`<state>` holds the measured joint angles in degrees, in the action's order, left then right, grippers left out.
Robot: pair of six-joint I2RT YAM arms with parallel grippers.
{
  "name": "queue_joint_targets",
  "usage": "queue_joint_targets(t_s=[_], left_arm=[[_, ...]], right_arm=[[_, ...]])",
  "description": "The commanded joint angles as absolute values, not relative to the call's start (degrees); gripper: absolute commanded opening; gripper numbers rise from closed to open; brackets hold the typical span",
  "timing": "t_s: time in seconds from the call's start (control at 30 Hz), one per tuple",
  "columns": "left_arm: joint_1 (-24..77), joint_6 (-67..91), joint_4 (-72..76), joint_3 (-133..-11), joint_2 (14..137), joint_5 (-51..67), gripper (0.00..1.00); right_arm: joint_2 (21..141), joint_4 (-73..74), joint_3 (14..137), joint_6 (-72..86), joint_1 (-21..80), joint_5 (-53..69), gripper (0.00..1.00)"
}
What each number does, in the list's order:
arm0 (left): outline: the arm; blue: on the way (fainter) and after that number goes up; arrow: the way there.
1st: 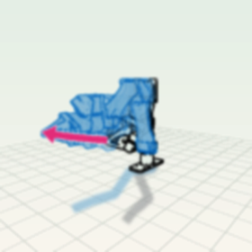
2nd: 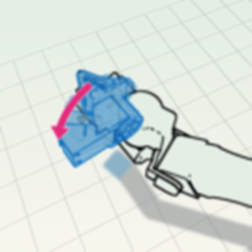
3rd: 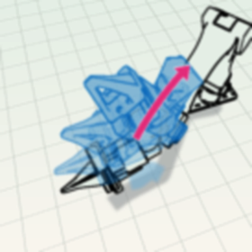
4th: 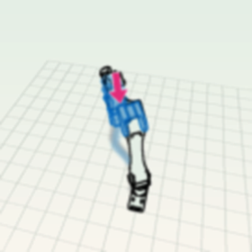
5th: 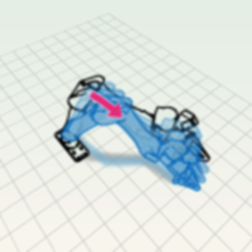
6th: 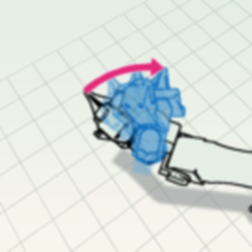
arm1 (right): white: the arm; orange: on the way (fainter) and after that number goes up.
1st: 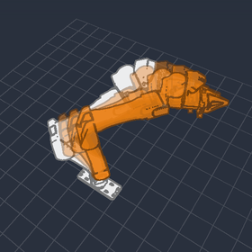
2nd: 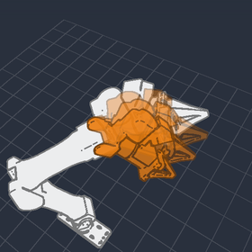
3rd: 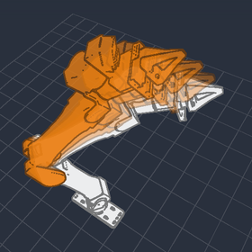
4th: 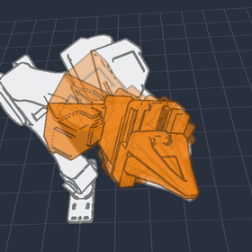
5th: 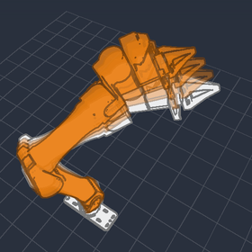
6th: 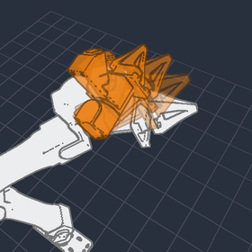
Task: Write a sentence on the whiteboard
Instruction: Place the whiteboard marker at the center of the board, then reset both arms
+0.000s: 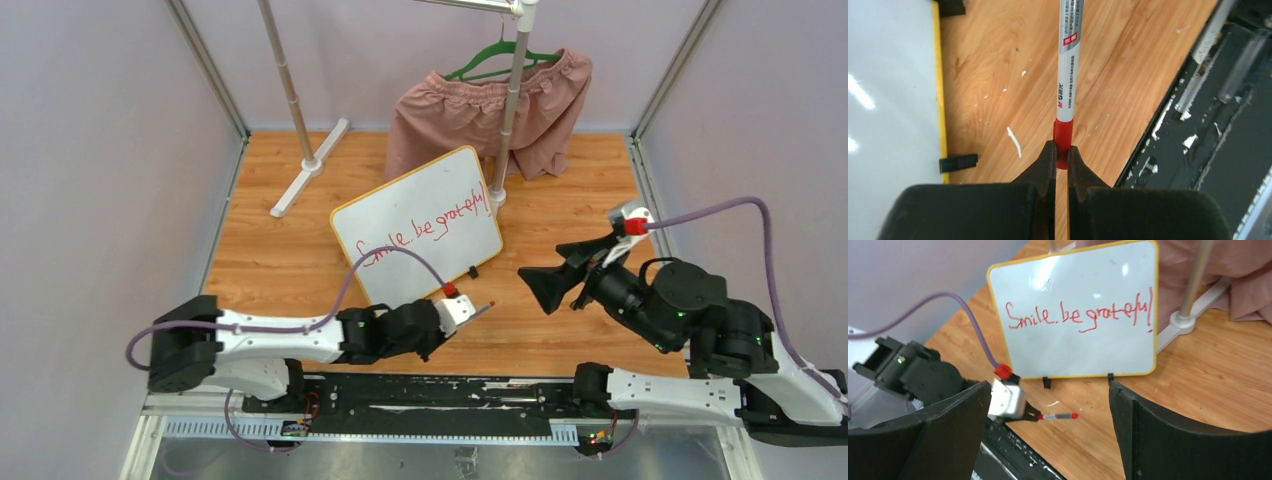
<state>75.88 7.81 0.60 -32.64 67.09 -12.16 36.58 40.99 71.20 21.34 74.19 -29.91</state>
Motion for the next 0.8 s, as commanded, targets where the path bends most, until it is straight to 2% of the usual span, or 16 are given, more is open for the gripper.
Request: queue_joint_targets(t_s=[0.0,0.07,0.13,0.17,0.43,0.57,0.67,0.77], left_arm=[[76.3,11.9,-15.8,-46.4,80.7,-15.8,0.0],[76.3,11.9,-20.8,-51.9,85.7,-16.0,0.02],[76.3,12.1,-23.6,-55.4,89.5,-15.6,0.16],[76.3,12.0,-24.9,-56.7,91.4,-14.9,0.2],[76.5,12.8,-31.7,-64.0,103.6,-13.4,0.21],[76.6,13.3,-32.5,-65.1,106.3,-13.7,0.3],[76.7,13.8,-32.5,-65.0,105.8,-13.9,0.45],[77.4,14.2,-32.5,-64.7,103.2,-14.9,0.72]], right_arm=[[32.9,38.7,69.0,19.8,74.7,-39.3,0.9],[32.5,38.8,68.7,19.6,74.7,-39.0,0.9],[32.4,38.8,68.4,19.7,74.7,-38.7,0.9],[32.2,38.8,68.1,19.8,74.7,-38.7,0.89],[29.6,38.9,66.7,20.2,74.7,-39.5,0.88],[28.9,39.5,66.4,20.9,74.7,-39.6,0.88],[28.5,40.2,66.2,21.6,74.7,-39.5,0.88],[28.1,40.5,66.2,21.9,74.7,-39.6,0.88]])
